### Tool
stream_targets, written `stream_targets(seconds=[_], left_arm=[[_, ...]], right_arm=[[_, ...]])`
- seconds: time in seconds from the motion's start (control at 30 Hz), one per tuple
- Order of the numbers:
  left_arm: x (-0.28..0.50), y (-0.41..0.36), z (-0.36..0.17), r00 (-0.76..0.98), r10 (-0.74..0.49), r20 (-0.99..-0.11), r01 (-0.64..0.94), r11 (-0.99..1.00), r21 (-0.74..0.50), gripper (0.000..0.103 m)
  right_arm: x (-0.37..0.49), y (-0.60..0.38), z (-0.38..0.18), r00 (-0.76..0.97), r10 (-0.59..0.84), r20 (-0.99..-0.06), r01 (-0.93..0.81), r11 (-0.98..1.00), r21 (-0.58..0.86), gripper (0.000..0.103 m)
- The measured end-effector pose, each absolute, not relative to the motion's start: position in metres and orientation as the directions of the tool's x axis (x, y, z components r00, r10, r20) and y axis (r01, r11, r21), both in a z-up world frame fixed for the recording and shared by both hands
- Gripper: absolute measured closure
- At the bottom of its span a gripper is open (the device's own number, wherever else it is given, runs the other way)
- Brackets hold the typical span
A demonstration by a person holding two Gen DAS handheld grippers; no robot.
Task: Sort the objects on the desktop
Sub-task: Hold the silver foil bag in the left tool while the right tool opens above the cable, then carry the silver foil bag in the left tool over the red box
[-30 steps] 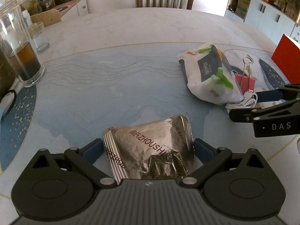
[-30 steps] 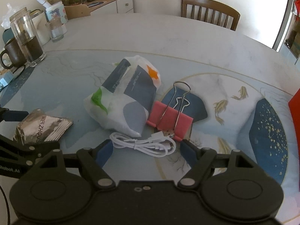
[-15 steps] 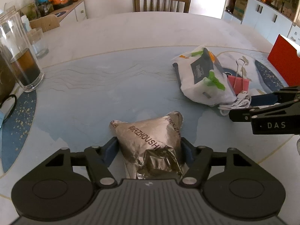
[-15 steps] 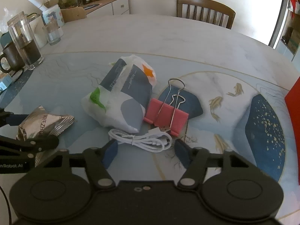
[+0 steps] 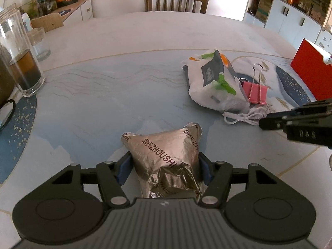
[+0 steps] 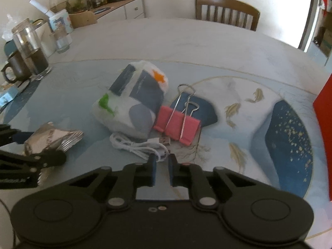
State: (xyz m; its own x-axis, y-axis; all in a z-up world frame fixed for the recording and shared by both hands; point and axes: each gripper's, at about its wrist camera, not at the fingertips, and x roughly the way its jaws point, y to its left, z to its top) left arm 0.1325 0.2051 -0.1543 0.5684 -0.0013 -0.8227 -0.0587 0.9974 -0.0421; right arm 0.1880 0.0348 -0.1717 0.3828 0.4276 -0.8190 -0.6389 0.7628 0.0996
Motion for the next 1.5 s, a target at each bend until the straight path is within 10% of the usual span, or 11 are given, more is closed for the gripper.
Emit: stream_targets(seconds=[0.2,1.5], left_arm=[[0.130,0.203,-0.155,0.569,0.004,-0.823,-0.061,0.997,-0.037,0.039],[0.127,0.201,-0.149,0.584,-0.009,-0.812,-0.057,0.997,-0.052,0.042]], right_arm=[[0.181,0.039,-0.168,0.375,0.442,-0.815,-0.658,0.746,0.102,0.031],[0.179,0.069,-0.170,0.429,0.385,-0.817,-0.526,0.842,0.121,0.028]])
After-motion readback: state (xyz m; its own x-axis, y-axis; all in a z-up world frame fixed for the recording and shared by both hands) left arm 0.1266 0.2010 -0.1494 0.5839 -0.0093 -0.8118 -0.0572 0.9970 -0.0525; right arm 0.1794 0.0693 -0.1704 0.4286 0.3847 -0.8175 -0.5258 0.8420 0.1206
